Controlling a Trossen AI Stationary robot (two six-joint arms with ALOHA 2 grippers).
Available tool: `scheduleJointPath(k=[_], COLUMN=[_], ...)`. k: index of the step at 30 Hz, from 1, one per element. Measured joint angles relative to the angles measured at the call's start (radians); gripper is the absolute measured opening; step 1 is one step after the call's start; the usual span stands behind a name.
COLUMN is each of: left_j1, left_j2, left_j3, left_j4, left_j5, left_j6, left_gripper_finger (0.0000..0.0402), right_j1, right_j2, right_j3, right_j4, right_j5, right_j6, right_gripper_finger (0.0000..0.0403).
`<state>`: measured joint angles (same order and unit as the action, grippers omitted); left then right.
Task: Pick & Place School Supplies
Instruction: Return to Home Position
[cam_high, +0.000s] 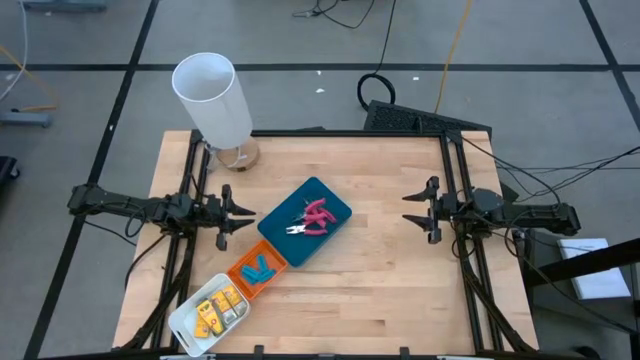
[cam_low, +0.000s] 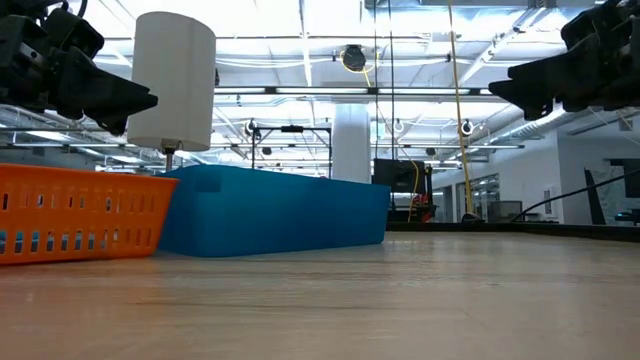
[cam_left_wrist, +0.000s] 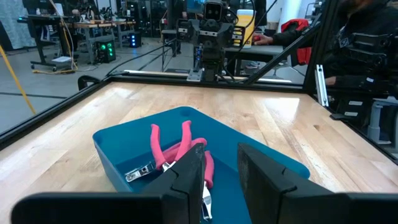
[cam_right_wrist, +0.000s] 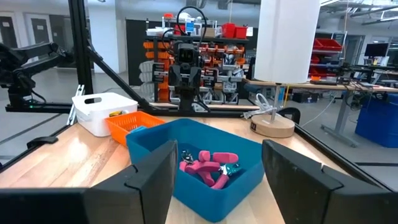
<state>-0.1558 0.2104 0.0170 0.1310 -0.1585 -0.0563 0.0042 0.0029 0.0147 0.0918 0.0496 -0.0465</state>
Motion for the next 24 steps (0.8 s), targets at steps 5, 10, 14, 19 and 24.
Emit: scheduleJointPath(k=[5, 10, 14, 19, 24], left_j1=[0.0, 0.0, 0.0, 0.0, 0.0], left_j2=[0.0, 0.0, 0.0, 0.0, 0.0], left_j3=[0.0, 0.0, 0.0, 0.0, 0.0], left_j4=[0.0, 0.0, 0.0, 0.0, 0.0], left_j5=[0.0, 0.0, 0.0, 0.0, 0.0], left_j6=[0.0, 0.0, 0.0, 0.0, 0.0], left_gripper_finger=[0.0097, 0.0097, 0.0097, 0.0097, 0.0097], right_j1=[0.0, 0.0, 0.0, 0.0, 0.0], right_j2=[0.007, 0.013, 0.012, 0.012, 0.012], right_j3=[0.0, 0.0, 0.0, 0.0, 0.0], right_j4=[0.0, 0.0, 0.001, 0.001, 0.001], right_j5=[0.001, 0.001, 0.001, 0.001, 0.001], right_j6=[0.008, 0.007, 0.007, 0.007, 0.007], right_gripper_finger=[0.0225, 0.0228, 0.0225, 0.0226, 0.0228])
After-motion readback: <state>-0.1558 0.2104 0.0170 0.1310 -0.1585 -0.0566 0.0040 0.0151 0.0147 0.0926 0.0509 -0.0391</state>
